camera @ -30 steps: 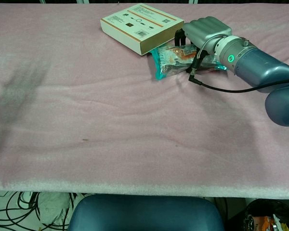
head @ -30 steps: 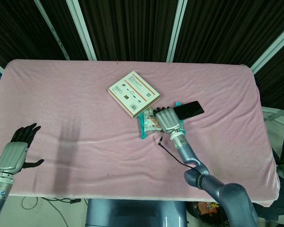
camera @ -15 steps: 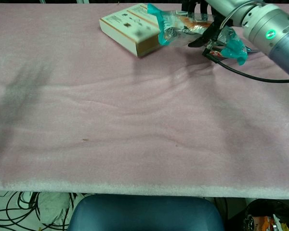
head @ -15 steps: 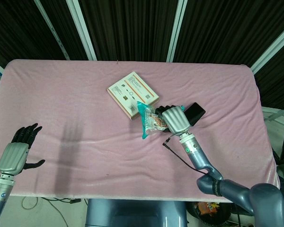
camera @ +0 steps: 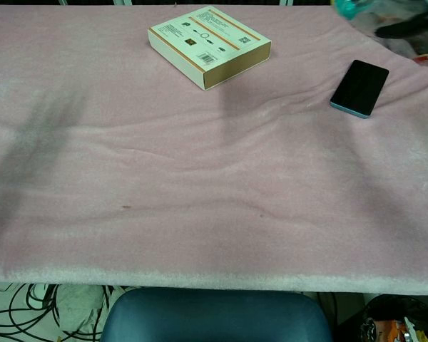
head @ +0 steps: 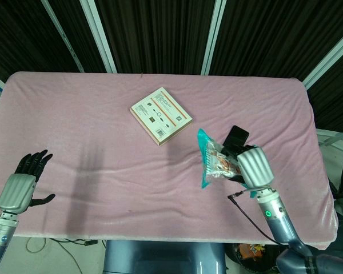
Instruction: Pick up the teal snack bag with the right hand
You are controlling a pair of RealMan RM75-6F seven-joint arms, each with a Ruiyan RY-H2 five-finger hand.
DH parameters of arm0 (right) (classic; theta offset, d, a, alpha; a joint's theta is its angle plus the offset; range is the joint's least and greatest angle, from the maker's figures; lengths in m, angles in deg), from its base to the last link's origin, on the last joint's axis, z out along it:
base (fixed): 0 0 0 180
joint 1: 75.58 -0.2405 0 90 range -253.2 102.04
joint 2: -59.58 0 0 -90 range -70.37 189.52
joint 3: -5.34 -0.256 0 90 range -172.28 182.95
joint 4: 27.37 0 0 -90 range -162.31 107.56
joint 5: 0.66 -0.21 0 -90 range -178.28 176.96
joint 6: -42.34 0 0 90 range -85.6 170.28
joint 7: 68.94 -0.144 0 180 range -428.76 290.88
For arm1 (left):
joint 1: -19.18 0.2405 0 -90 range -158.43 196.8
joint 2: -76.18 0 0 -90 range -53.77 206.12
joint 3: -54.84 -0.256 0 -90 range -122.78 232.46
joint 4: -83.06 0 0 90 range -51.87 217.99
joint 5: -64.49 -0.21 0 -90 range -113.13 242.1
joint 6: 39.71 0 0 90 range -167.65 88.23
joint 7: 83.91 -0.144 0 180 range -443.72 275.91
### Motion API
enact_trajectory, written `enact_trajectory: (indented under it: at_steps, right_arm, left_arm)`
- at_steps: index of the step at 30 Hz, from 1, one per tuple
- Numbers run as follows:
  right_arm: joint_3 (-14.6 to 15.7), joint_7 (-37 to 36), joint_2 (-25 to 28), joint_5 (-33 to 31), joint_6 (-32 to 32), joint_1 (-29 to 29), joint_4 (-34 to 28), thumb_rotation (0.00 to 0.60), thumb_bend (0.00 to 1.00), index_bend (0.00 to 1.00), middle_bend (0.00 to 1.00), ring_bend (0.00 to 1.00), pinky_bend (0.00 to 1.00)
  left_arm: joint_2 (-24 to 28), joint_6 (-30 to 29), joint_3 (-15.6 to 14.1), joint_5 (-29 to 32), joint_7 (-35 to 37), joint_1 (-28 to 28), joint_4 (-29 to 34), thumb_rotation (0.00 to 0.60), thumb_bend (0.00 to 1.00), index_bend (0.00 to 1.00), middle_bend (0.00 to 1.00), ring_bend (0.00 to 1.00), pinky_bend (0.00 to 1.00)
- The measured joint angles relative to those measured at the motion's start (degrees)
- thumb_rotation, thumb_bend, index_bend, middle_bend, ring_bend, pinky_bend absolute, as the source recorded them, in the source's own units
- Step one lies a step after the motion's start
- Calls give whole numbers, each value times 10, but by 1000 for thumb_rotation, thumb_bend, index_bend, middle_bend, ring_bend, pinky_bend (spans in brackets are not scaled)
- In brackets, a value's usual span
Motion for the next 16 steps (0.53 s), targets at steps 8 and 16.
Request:
enact_trajectory:
  at_steps: [8,16]
  right_arm:
    - [66,-10,52,80,-80,75,-64,600,469,829,724,692,741]
    - [87,-17,69,122,-98,102,-77,600,469,829,724,693,741]
  left_arm:
    - [-4,-9,-2,-10,-3,2,-7,600,0,0,0,0,0]
    - [-4,-14,-3,-13,-3,4,-8,600,0,0,0,0,0]
